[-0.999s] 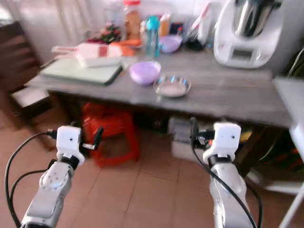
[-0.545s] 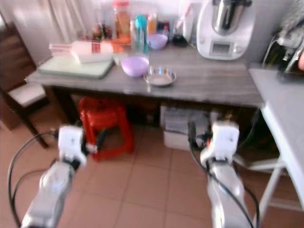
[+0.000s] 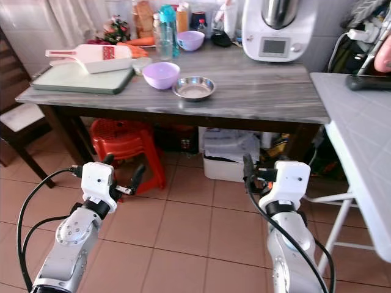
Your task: Setting the table
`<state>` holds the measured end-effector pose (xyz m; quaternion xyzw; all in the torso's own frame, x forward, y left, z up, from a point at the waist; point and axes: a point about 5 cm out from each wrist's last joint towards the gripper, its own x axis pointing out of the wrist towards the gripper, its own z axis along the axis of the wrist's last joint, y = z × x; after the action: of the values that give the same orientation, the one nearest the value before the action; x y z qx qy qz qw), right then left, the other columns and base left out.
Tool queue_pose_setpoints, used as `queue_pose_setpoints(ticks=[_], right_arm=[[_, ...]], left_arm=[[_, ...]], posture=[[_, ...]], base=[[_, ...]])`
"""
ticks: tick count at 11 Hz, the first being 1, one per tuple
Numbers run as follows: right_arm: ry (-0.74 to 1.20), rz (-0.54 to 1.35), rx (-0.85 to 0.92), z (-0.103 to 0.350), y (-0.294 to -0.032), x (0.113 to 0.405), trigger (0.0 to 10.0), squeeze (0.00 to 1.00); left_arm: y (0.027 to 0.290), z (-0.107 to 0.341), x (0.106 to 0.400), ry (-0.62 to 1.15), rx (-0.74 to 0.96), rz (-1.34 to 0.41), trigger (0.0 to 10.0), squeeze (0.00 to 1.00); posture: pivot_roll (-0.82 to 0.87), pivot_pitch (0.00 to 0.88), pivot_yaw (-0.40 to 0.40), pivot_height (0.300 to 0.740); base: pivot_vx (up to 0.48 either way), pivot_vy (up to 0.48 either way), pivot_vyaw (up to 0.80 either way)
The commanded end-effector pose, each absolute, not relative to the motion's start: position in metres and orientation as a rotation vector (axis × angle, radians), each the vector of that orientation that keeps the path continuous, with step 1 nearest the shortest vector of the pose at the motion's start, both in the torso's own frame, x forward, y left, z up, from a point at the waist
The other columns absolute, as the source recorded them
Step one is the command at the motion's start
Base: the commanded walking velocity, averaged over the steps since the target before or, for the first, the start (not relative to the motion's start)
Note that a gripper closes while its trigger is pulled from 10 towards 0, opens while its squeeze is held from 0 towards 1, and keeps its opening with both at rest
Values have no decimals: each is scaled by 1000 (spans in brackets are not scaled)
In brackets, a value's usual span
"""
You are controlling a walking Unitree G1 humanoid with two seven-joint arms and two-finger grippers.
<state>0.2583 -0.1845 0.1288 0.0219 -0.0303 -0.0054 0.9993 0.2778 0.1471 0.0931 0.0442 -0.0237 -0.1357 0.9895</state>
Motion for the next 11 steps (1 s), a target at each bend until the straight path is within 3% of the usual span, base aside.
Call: queue_pose_setpoints(ticks=[1,6,8,11], right_arm=[[-62,-4,42,131,-185,260,10000,0],[-56,-5,43,130,-185,262,10000,0],[-54,-6,42,130,-185,262,10000,0],[-51,0,49,128,-182,262,10000,0]], left_arm=[[147,95,278,-49,92,-274,10000,0],[147,96,278,-50,90,-282,10000,0],[147,96,278,-48,88,-283,10000,0],[147,95,277,-44,92,-293,10000,0]], posture=[[9,1,31,740],[13,0,29,740],[15,0,30,740],[20,0,34,740]], base=[[0,-352,0],[0,-361,0],[0,-362,-534],[0,-364,0]])
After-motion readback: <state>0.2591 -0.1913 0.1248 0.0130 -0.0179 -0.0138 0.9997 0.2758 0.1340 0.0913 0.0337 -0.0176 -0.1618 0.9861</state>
